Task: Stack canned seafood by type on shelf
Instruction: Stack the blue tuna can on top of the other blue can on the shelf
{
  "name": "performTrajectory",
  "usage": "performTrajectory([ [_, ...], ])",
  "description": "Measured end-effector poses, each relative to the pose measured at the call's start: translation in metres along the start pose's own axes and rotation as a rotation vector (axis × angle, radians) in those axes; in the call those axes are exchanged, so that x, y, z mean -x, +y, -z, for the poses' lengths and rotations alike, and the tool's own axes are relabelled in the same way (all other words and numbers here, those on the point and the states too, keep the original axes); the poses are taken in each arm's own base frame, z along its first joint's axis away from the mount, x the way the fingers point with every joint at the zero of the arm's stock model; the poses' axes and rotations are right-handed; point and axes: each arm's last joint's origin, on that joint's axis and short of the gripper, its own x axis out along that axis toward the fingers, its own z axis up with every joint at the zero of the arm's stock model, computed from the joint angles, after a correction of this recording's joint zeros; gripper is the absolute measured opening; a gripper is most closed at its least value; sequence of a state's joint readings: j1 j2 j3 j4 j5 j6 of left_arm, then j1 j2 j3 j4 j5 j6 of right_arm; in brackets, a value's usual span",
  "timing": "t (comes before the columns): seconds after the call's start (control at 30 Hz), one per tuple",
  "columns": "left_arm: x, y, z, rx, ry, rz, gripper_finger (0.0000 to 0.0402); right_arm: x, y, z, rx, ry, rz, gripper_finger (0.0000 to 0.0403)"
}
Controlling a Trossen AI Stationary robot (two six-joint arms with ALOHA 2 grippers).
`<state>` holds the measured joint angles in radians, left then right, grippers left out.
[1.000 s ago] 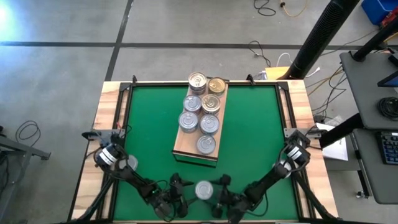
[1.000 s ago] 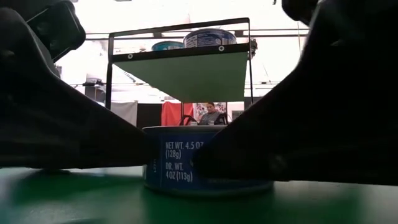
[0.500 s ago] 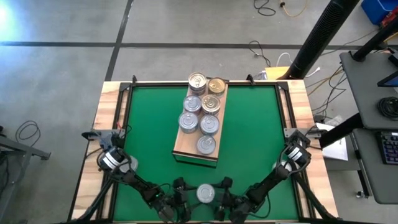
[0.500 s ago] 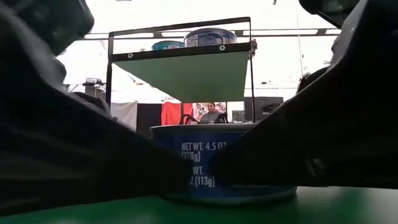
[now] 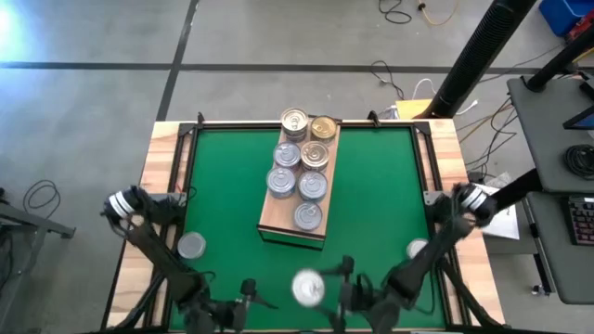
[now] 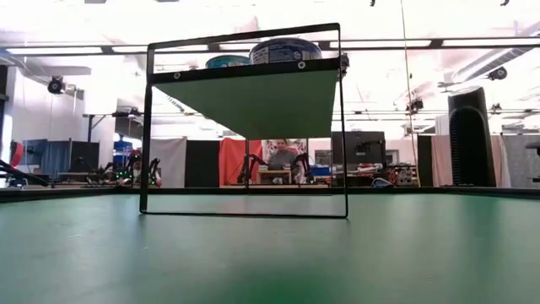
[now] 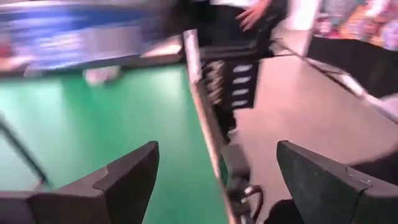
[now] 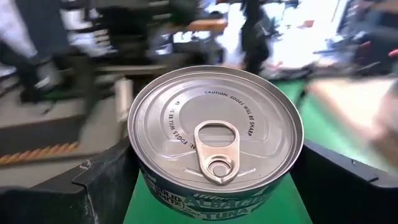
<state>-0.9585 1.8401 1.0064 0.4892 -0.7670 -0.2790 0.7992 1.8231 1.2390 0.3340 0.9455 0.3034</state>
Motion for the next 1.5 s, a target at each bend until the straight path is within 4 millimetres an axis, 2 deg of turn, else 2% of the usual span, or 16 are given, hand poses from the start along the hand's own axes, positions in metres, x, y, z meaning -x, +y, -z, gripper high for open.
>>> performTrajectory([
  [0.13, 0.015, 0.017, -0.032, -0.174, -0.057, -0.015, 0.0310, -0.006, -0.029, -0.037, 0.063, -0.026, 0.085, 0.0356],
  [0.3, 0.027, 0.058, -0.065, -0.260, -0.084, -0.060, 0.0310, -0.016, -0.060, -0.058, 0.153, 0.005, 0.126, 0.0356],
  [0.47, 0.040, 0.108, -0.079, -0.236, -0.074, -0.143, 0.0310, -0.025, -0.102, -0.074, 0.150, 0.121, 0.120, 0.0356],
  [0.53, 0.045, 0.123, -0.082, -0.210, -0.091, -0.155, 0.0310, -0.027, -0.117, -0.078, 0.154, 0.169, 0.068, 0.0356],
  [0.67, 0.060, 0.139, -0.083, -0.188, -0.115, -0.129, 0.0310, -0.021, -0.135, -0.091, 0.184, 0.173, -0.089, 0.0356],
  [0.77, 0.070, 0.144, -0.084, -0.187, -0.132, -0.129, 0.0310, -0.007, -0.148, -0.098, 0.190, 0.137, -0.123, 0.0356],
  [0.9, 0.080, 0.151, -0.082, -0.202, -0.145, -0.130, 0.0310, 0.012, -0.167, -0.095, 0.178, 0.066, -0.118, 0.0356],
  [1.0, 0.080, 0.162, -0.088, -0.216, -0.161, -0.101, 0.0310, 0.017, -0.183, -0.092, 0.141, 0.039, -0.110, 0.0356],
  [1.17, 0.069, 0.207, -0.109, -0.221, -0.036, -0.106, 0.0311, 0.002, -0.203, -0.083, 0.127, 0.076, -0.085, 0.0356],
  [1.3, 0.062, 0.240, -0.126, -0.197, 0.037, -0.072, 0.0311, -0.013, -0.207, -0.076, 0.133, 0.128, -0.119, 0.0356],
  [1.43, 0.056, 0.250, -0.134, -0.186, 0.018, 0.092, 0.0311, -0.018, -0.207, -0.074, 0.139, 0.128, -0.115, 0.0356],
  [1.5, 0.052, 0.250, -0.132, -0.211, 0.028, 0.104, 0.0311, -0.018, -0.207, -0.073, 0.140, 0.132, -0.110, 0.0356],
])
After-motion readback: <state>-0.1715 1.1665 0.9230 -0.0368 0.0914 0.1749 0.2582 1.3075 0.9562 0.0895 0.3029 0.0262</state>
